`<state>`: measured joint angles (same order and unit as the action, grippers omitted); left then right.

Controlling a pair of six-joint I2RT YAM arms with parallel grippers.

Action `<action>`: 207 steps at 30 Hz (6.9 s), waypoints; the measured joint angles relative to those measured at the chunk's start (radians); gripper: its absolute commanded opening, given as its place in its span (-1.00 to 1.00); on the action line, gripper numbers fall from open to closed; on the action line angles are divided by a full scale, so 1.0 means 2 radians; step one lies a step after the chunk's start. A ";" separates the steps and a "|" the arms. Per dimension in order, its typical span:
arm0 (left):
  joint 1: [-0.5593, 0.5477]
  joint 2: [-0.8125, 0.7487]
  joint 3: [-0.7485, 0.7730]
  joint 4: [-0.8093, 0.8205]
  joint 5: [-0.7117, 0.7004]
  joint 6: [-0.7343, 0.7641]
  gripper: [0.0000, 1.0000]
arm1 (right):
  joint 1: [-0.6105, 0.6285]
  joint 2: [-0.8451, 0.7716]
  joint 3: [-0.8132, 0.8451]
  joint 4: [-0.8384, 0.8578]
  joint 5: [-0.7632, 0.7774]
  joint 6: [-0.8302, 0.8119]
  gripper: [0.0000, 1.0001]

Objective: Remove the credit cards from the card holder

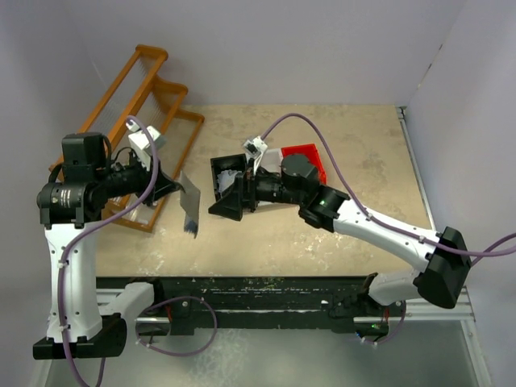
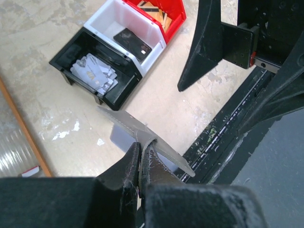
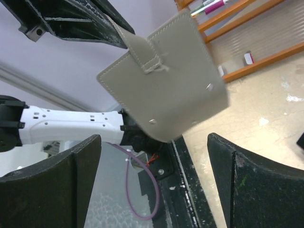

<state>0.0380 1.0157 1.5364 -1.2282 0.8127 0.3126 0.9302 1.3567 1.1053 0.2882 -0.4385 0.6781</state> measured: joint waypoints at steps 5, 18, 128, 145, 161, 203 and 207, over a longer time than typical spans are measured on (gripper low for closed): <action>0.000 0.007 0.009 -0.019 0.003 0.002 -1.00 | 0.010 0.006 0.023 -0.033 0.028 -0.059 1.00; 0.000 0.012 0.012 -0.019 0.000 -0.022 -1.00 | 0.223 0.009 0.041 -0.023 0.335 -0.221 0.96; -0.001 -0.017 -0.117 0.291 0.320 -0.439 -1.00 | 0.076 -0.155 -0.141 0.104 0.047 -0.040 -0.34; -0.001 -0.017 -0.117 0.311 0.327 -0.466 -1.00 | 0.091 -0.155 -0.141 0.084 0.133 -0.070 0.10; -0.001 -0.017 -0.102 0.329 0.337 -0.491 -1.00 | 0.091 -0.187 -0.148 0.086 0.091 -0.083 -0.31; 0.000 -0.028 -0.114 0.269 0.338 -0.423 -1.00 | 0.093 -0.082 -0.125 0.230 0.158 0.004 -0.10; 0.000 -0.027 -0.116 0.236 0.336 -0.374 -0.41 | 0.093 -0.064 -0.108 0.210 0.158 0.016 -0.91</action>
<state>0.0372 0.9607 1.3048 -0.7559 1.4841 -0.4351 1.1172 1.2297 0.8894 0.7086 -0.1230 0.7097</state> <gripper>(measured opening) 0.043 0.300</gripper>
